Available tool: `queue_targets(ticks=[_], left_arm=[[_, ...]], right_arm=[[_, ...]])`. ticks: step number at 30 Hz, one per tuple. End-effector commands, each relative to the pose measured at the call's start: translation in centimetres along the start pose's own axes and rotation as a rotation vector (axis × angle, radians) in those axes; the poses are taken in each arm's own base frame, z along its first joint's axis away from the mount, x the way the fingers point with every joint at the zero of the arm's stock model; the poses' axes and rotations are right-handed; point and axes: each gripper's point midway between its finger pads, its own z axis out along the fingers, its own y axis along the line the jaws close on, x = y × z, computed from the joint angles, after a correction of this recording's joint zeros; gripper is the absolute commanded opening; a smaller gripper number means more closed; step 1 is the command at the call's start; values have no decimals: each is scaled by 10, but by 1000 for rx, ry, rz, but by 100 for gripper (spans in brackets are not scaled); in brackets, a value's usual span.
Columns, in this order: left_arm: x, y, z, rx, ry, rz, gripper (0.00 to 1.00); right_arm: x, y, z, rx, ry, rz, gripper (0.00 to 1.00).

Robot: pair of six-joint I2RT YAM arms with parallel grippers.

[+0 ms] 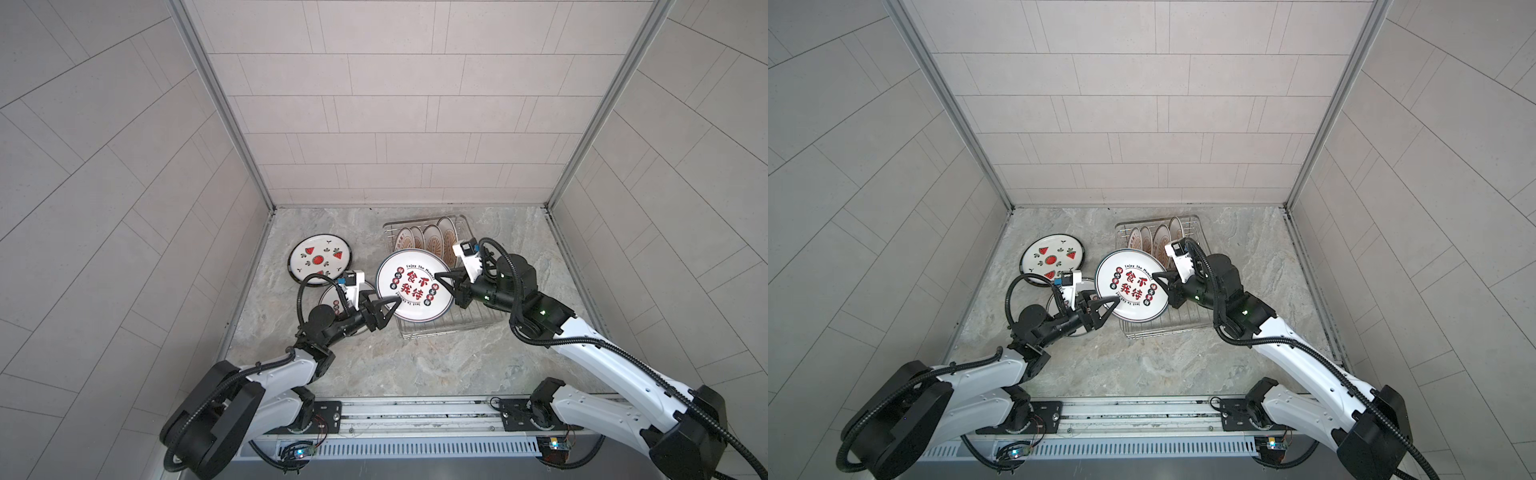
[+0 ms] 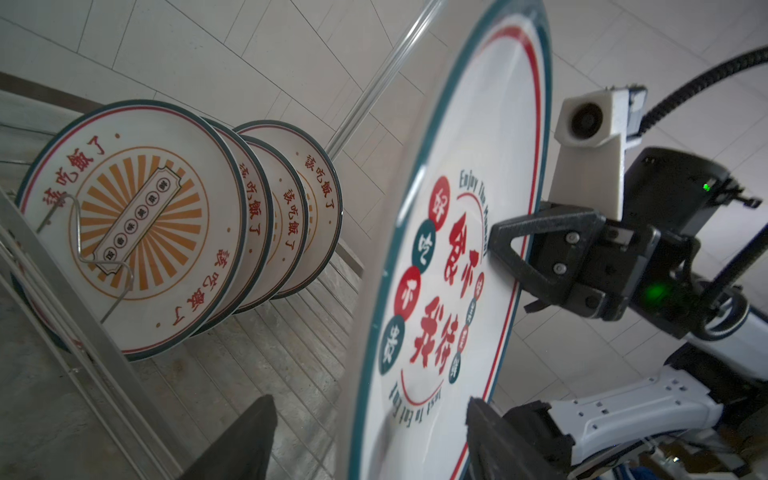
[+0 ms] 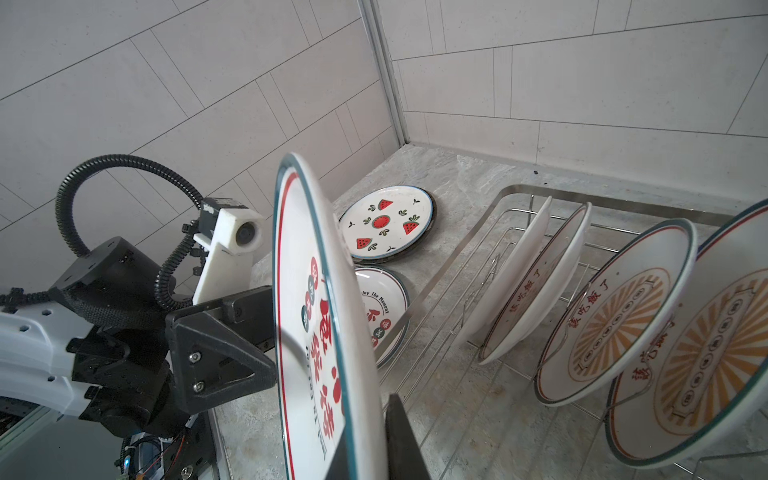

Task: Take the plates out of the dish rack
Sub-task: 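Close the left gripper on the plate rim while the right gripper holds it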

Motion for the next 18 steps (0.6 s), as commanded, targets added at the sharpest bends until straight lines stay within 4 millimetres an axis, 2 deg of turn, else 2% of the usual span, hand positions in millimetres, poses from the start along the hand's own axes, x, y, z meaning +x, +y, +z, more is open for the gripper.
queue_targets(ticks=[1,3,11,13,16,18], left_arm=[[-16,-16,2,68,-59,5,59],[-16,-15,2,65,-65,2,51],[-18,4,-5,-28,-122,-59,38],[-18,4,-6,-29,-126,-65,35],[-17,2,-6,-20,-120,-67,23],[-18,2,-6,-19,-122,-66,20]], right_arm=[[-33,11,-4,-28,-100,-57,9],[-32,10,-4,-23,-95,-62,9],[-30,5,-2,3,-93,-63,8],[-30,5,-1,2,-92,-64,8],[-30,5,0,0,-87,-63,8],[-29,5,1,-4,-85,-63,8]])
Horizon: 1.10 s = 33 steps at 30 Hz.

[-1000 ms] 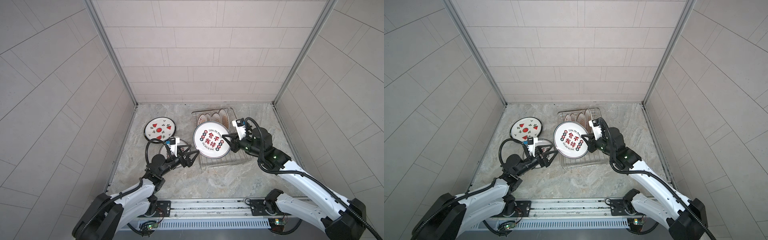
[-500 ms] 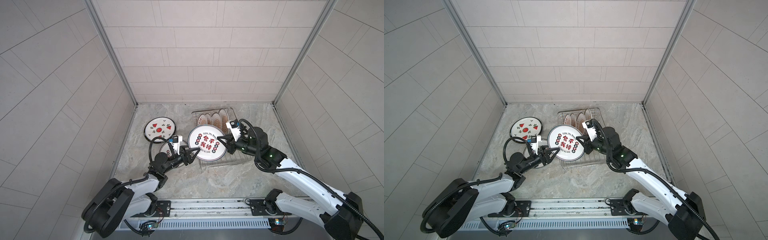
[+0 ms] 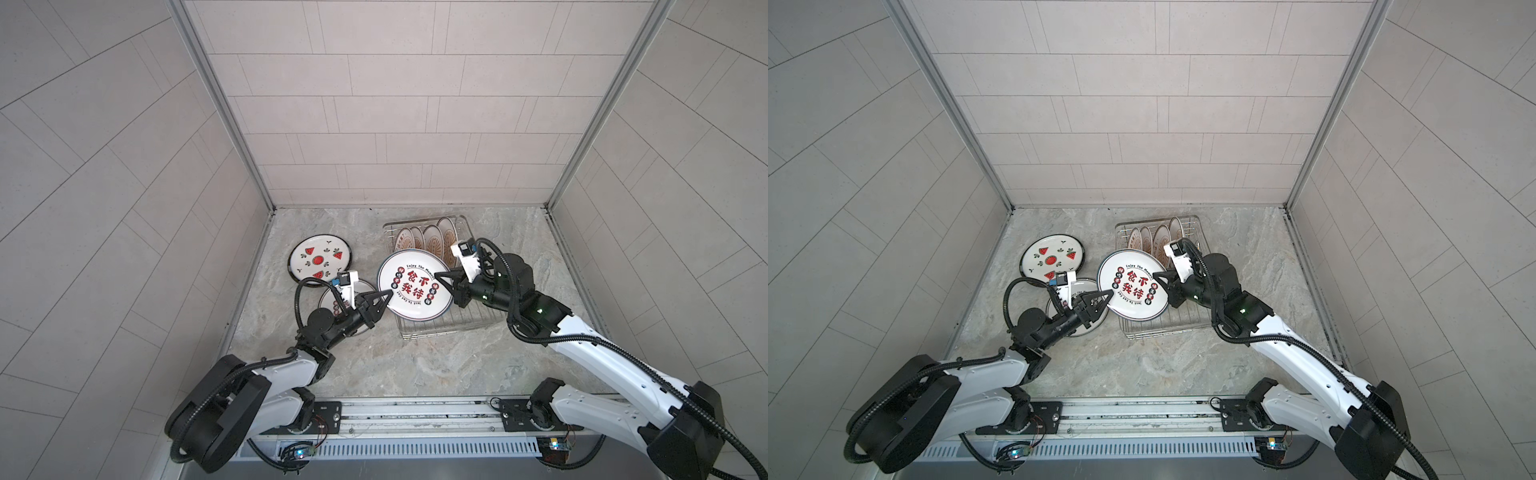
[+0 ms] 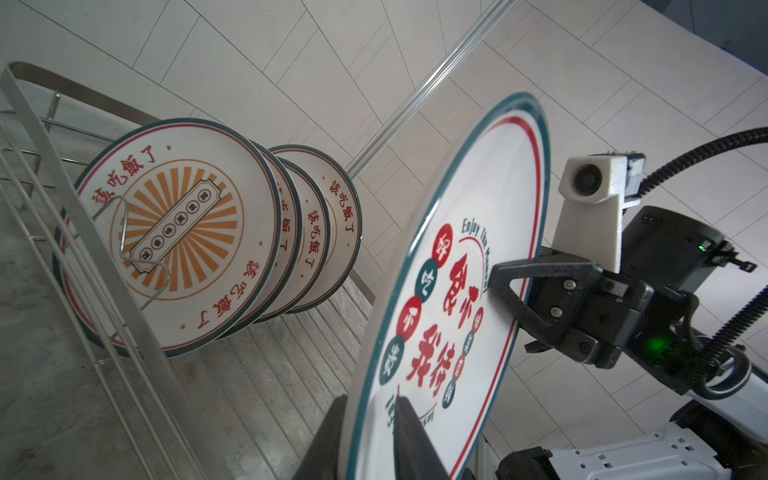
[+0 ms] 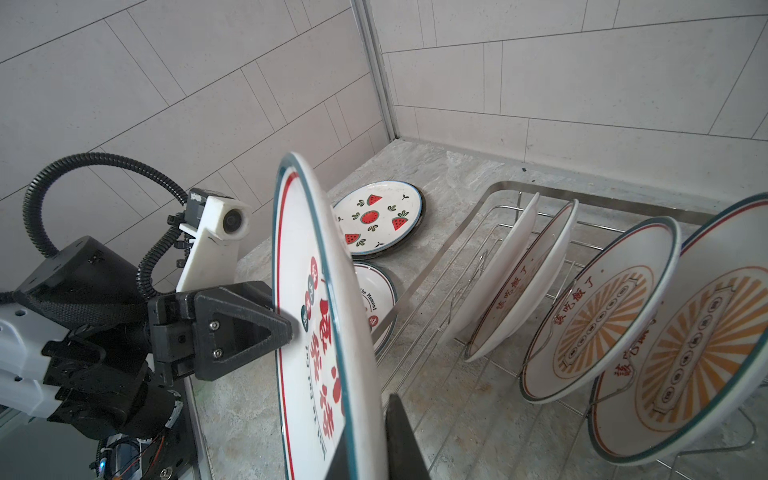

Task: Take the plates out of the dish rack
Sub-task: 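Close the left gripper on the plate rim while the right gripper holds it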

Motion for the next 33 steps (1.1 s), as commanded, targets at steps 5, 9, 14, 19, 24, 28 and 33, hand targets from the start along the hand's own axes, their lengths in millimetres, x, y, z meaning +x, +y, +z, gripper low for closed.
queue_targets(ticks=[5,9,14,19,24,28,33], left_arm=[[-9,-12,-2,43,-40,12,15],[-9,-16,-4,55,-40,9,18],[-11,-17,-6,56,-50,12,18],[-12,-17,-8,53,-60,14,4],[-11,-16,-8,41,-52,10,0],[-12,-13,-9,27,-59,2,0],[-13,-10,-13,4,-73,2,0]], right_arm=[[-32,13,-3,-33,-93,-49,9],[-31,16,-2,-49,-91,-52,8],[-28,21,-1,-66,-85,-62,9],[-27,21,1,-64,-79,-66,9],[-25,19,4,-56,-66,-60,13],[-24,17,4,-47,-64,-57,17],[-23,15,4,-37,-62,-58,23]])
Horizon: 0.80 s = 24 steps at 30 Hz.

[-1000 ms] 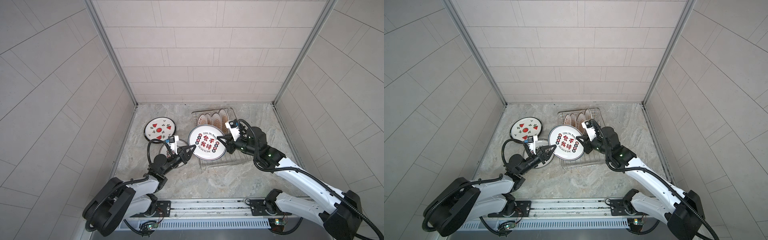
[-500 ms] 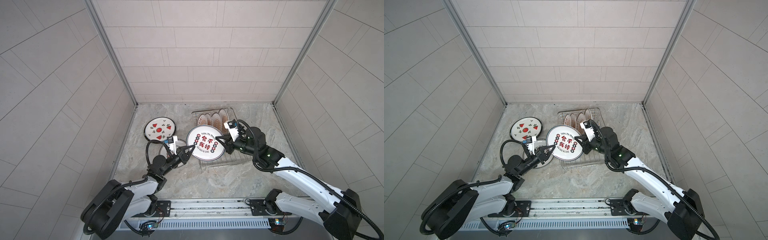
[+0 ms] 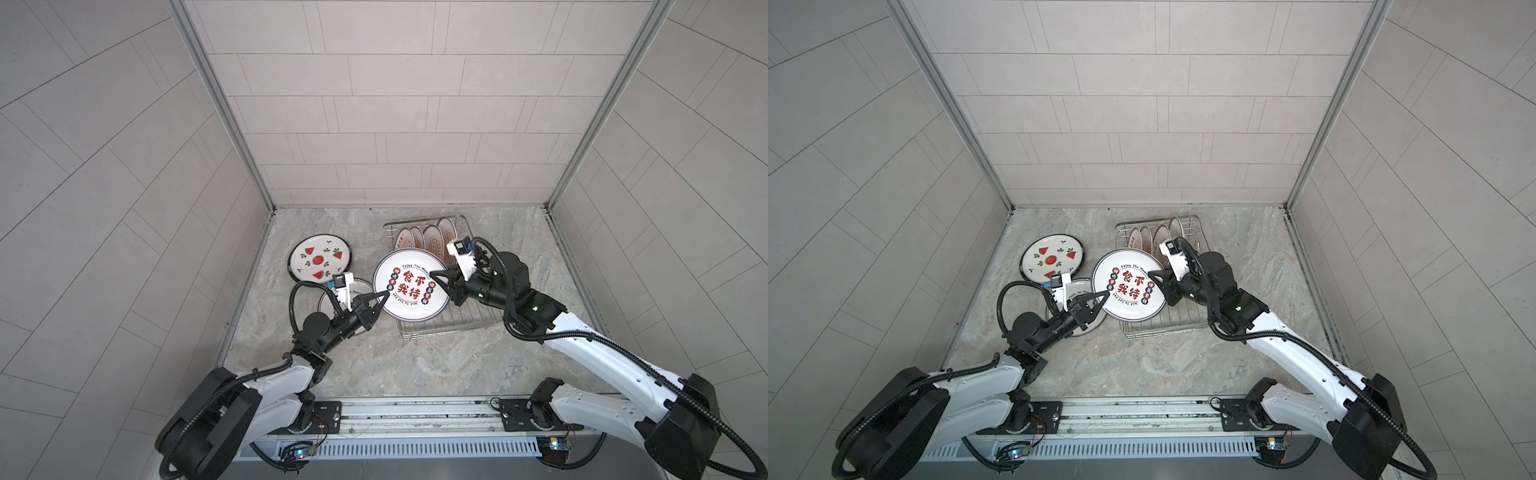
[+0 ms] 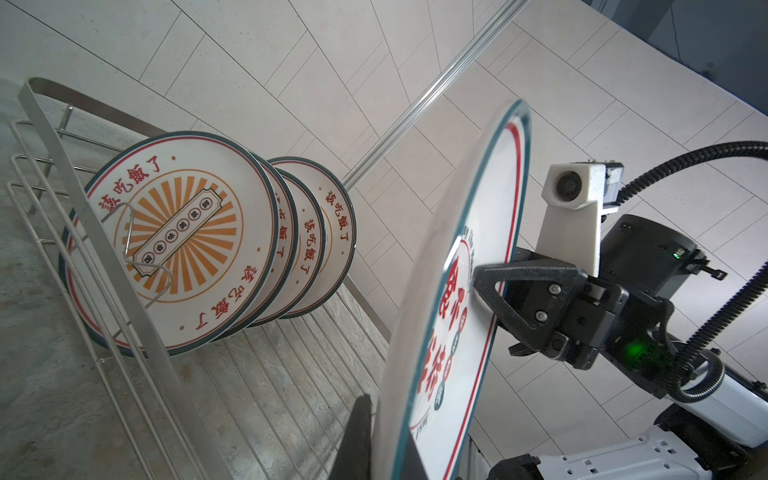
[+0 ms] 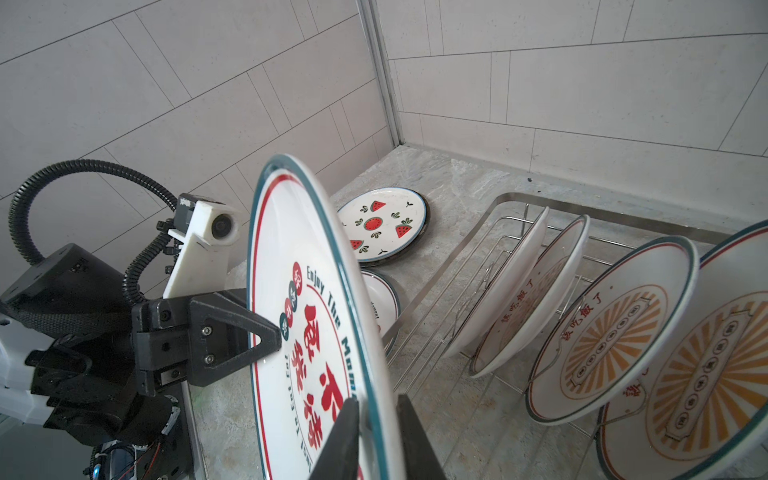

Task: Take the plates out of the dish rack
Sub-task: 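Close the left gripper on the plate rim while the right gripper holds it, then carry the plate toward the table with the left gripper while the right releases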

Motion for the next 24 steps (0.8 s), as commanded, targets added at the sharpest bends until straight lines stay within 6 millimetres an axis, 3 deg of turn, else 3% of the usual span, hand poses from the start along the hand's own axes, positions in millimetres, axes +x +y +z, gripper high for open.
queue_targets(ticks=[1,5,10,12,16,21,22,24], left_arm=[[-7,-4,-4,4,-40,15,0],[-9,-1,-8,-27,-54,17,0],[-13,0,-14,-61,-69,28,0],[-14,1,-17,-74,-76,30,0],[-16,4,-21,-106,-83,35,0],[-18,5,-25,-125,-95,36,0],[-21,2,-26,-116,-107,39,0],[-22,5,-28,-131,-119,39,0]], right_arm=[[-18,10,-3,-25,-49,-39,25],[-19,8,-4,-12,-46,-30,36],[-20,8,-7,-2,-55,-26,37],[-21,8,-8,-3,-57,-25,42],[-22,10,-9,-7,-61,-20,65],[-21,11,-10,2,-57,-13,86],[-21,10,-10,8,-55,-9,96],[-21,8,-11,19,-55,-5,100]])
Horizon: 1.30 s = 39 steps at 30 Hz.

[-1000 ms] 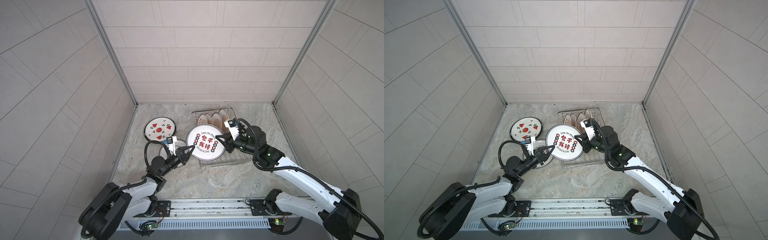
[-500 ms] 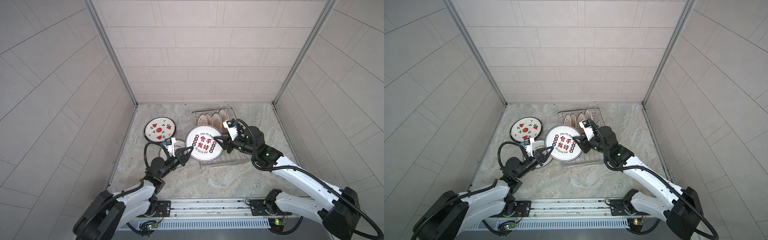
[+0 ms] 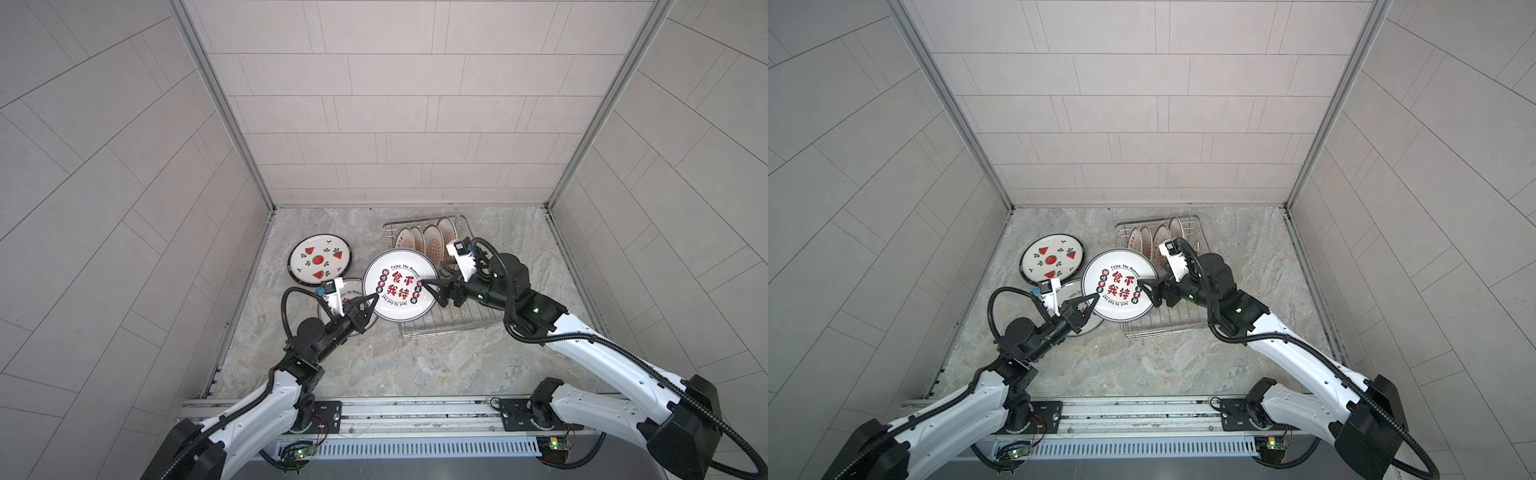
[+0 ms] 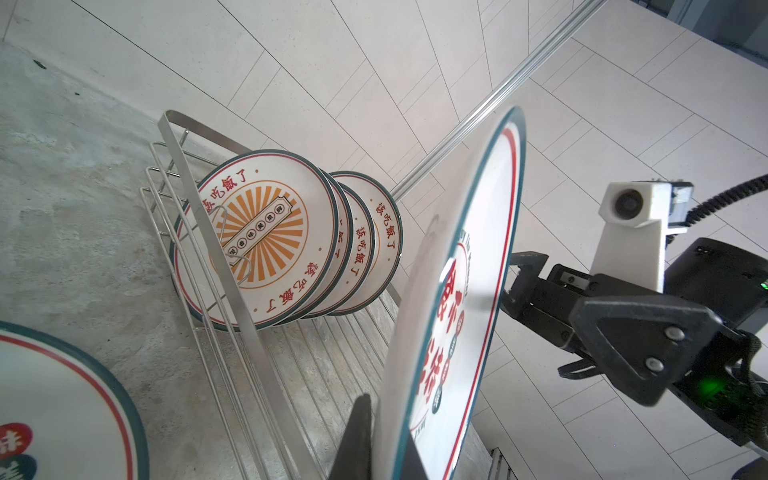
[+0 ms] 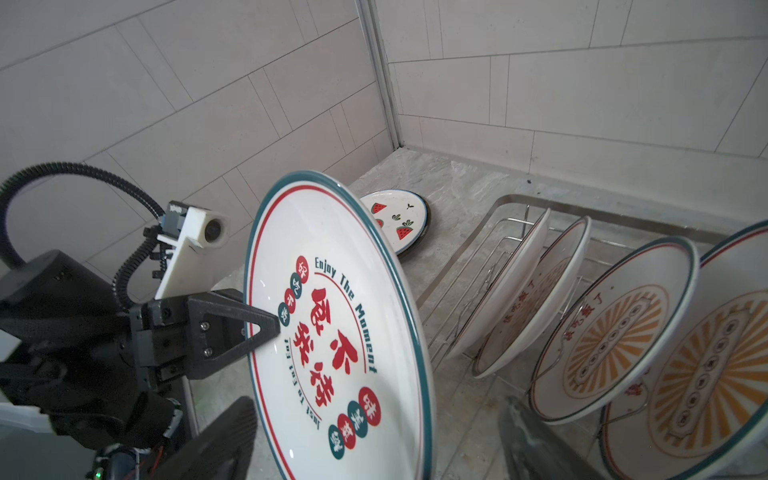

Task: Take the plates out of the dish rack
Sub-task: 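Carry the plate toward the table with the left gripper while the right releases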

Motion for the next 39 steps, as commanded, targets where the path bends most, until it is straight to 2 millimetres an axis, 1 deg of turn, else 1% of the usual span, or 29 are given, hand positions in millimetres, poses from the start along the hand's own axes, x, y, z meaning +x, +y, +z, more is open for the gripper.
queue_targets(ticks=[1,9,20,22,25,28,31,34,37,39], left_arm=[[-15,-8,-4,18,-71,17,0],[-18,0,-7,-18,-102,1,0],[-23,4,-13,-43,-133,0,0],[-24,7,-15,-57,-143,-2,0],[-22,16,-16,-101,-149,-39,0],[-24,16,-18,-97,-162,-54,0],[-27,20,-23,-117,-193,-76,0],[-27,26,-25,-158,-193,-98,0],[-32,26,-28,-184,-198,-124,0],[-33,36,-31,-243,-210,-148,0]], right_arm=[[-20,4,-8,11,-47,-7,100],[-19,3,-8,18,-46,-14,100],[-17,4,-11,27,-59,-66,100],[-18,5,-12,27,-62,-71,100],[-21,4,-14,45,-71,-75,100],[-22,5,-15,53,-75,-77,100],[-21,7,-16,60,-70,-81,100],[-20,5,-14,74,-54,-79,100],[-22,6,-10,73,-58,-85,100],[-22,4,-7,87,-50,-69,100]])
